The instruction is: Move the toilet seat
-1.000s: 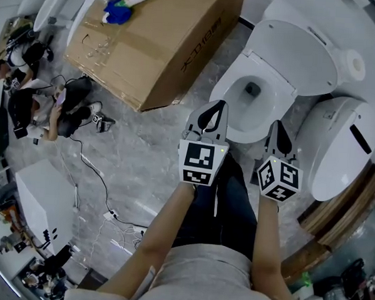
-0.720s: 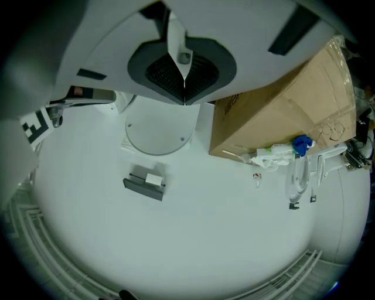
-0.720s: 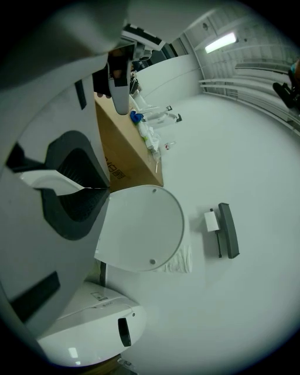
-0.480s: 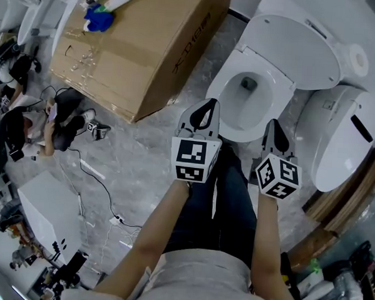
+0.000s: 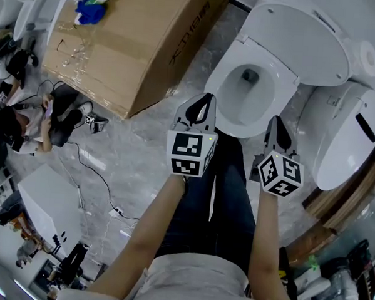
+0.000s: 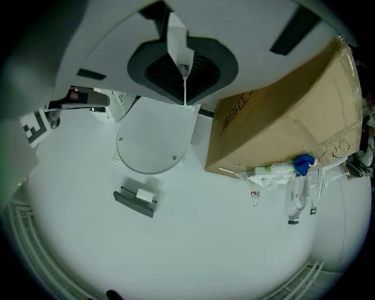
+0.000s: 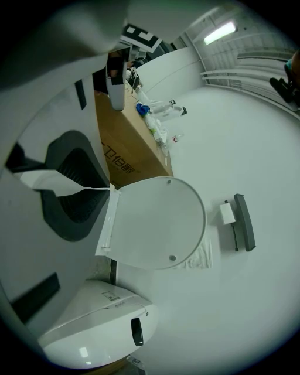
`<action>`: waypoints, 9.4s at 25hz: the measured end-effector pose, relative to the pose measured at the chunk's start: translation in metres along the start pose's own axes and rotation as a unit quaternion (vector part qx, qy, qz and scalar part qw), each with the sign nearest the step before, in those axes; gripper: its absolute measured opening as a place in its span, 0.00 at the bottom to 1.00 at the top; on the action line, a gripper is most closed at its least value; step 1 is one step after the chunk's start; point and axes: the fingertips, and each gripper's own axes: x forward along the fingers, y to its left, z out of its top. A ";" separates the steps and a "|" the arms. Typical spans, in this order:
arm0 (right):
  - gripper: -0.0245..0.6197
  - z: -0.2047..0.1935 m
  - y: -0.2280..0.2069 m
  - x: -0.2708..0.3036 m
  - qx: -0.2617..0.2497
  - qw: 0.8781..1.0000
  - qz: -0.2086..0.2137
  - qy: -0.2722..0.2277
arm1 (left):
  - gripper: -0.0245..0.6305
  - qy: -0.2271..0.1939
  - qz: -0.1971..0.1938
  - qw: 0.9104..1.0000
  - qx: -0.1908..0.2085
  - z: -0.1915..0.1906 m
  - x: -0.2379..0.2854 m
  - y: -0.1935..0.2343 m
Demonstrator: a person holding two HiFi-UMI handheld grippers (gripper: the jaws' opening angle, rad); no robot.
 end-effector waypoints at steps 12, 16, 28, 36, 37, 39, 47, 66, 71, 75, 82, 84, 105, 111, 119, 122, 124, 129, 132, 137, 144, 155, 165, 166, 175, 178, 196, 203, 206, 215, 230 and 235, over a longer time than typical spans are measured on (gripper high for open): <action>0.06 -0.038 -0.042 0.029 0.039 0.999 0.000 0.000 | 0.06 0.043 0.012 0.999 -0.028 -0.056 0.044 0.012; 0.07 -0.055 -0.051 0.040 0.043 0.999 -0.002 0.010 | 0.07 0.049 0.020 0.998 -0.035 -0.069 0.055 0.019; 0.07 -0.111 -0.070 0.073 0.079 0.996 0.010 0.033 | 0.10 0.093 0.026 0.993 -0.066 -0.129 0.083 0.031; 0.14 -0.148 -0.077 0.083 0.090 0.994 0.010 0.060 | 0.14 0.125 0.012 0.988 -0.090 -0.173 0.095 0.031; 0.15 -0.152 -0.078 0.084 0.092 0.994 0.009 0.062 | 0.14 0.130 0.012 0.988 -0.087 -0.177 0.097 0.031; 0.16 -0.157 -0.081 0.087 0.097 0.993 0.006 0.064 | 0.15 0.135 0.014 0.988 -0.080 -0.182 0.101 0.033; 0.27 -0.186 -0.092 0.097 0.108 0.991 -0.002 0.084 | 0.20 0.147 0.013 0.986 -0.079 -0.205 0.116 0.038; 0.48 -0.253 -0.121 0.105 0.161 0.977 -0.049 0.130 | 0.30 0.200 0.007 0.973 -0.117 -0.269 0.130 0.045; 0.50 -0.269 -0.126 0.106 0.177 0.973 -0.051 0.139 | 0.34 0.199 0.008 0.973 -0.114 -0.276 0.134 0.046; 0.50 -0.272 -0.134 0.107 0.204 0.967 -0.063 0.136 | 0.35 0.205 0.013 0.971 -0.126 -0.285 0.136 0.049; 0.52 -0.286 -0.142 0.112 0.219 0.962 -0.073 0.147 | 0.35 0.214 0.002 0.969 -0.125 -0.295 0.141 0.048; 0.52 -0.290 -0.141 0.114 0.221 0.961 -0.071 0.149 | 0.35 0.212 0.002 0.970 -0.119 -0.297 0.142 0.048; 0.54 -0.309 -0.133 0.135 0.235 0.957 -0.051 0.161 | 0.38 0.224 0.006 0.967 -0.122 -0.314 0.151 0.048; 0.54 -0.310 -0.132 0.134 0.231 0.958 -0.062 0.157 | 0.39 0.224 0.006 0.967 -0.121 -0.314 0.151 0.047; 0.53 -0.307 -0.133 0.134 0.234 0.955 -0.074 0.164 | 0.39 0.230 0.011 0.966 -0.117 -0.314 0.150 0.047; 0.53 -0.307 -0.133 0.133 0.236 0.954 -0.077 0.169 | 0.39 0.234 0.012 0.965 -0.115 -0.314 0.149 0.046; 0.52 -0.306 -0.133 0.133 0.237 0.953 -0.077 0.171 | 0.39 0.236 0.011 0.965 -0.113 -0.314 0.150 0.046; 0.52 -0.307 -0.133 0.133 0.241 0.951 -0.077 0.177 | 0.39 0.239 0.009 0.965 -0.109 -0.314 0.149 0.046; 0.52 -0.306 -0.132 0.133 0.242 0.950 -0.079 0.180 | 0.39 0.242 0.011 0.964 -0.107 -0.313 0.147 0.046; 0.52 -0.305 -0.132 0.131 0.241 0.950 -0.083 0.182 | 0.39 0.251 0.009 0.963 -0.096 -0.313 0.144 0.043; 0.52 -0.301 -0.131 0.127 0.243 0.949 -0.087 0.180 | 0.39 0.241 0.012 0.966 -0.094 -0.309 0.139 0.043; 0.52 -0.286 -0.125 0.111 0.247 0.951 -0.087 0.165 | 0.39 0.210 0.010 0.973 -0.092 -0.289 0.121 0.038; 0.52 -0.269 -0.122 0.098 0.249 0.953 -0.078 0.152 | 0.38 0.196 -0.001 0.979 -0.063 -0.276 0.097 0.024; 0.52 -0.268 -0.121 0.097 0.249 0.953 -0.078 0.151 | 0.38 0.198 -0.005 0.979 -0.057 -0.277 0.093 0.020; 0.51 -0.249 -0.116 0.084 0.260 0.952 -0.074 0.142 | 0.38 0.182 -0.036 0.981 -0.057 -0.269 0.062 -0.010; 0.51 -0.241 -0.115 0.079 0.264 0.952 -0.071 0.136 | 0.38 0.172 -0.040 0.983 -0.056 -0.258 0.056 -0.013; 0.50 -0.188 -0.110 0.051 0.288 0.951 -0.066 0.094 | 0.15 0.153 -0.049 0.987 0.021 -0.229 0.008 -0.043; 0.49 -0.165 -0.109 0.041 0.306 0.945 -0.073 0.088 | 0.12 0.121 -0.058 0.990 0.046 -0.195 0.012 -0.062; 0.49 -0.156 -0.110 0.038 0.312 0.943 -0.075 0.085 | 0.09 0.110 -0.063 0.989 0.072 -0.182 0.014 -0.070; 0.48 -0.136 -0.112 0.032 0.321 0.941 -0.075 0.071 | 0.07 0.089 -0.056 0.989 0.103 -0.163 0.019 -0.072; 0.49 -0.110 -0.113 0.026 0.332 0.939 -0.072 0.060 | 0.06 0.027 -0.055 0.994 0.086 -0.113 0.021 -0.083; 0.49 -0.097 -0.112 0.024 0.337 0.938 -0.068 0.044 | 0.06 0.026 -0.052 0.992 0.110 -0.099 0.028 -0.089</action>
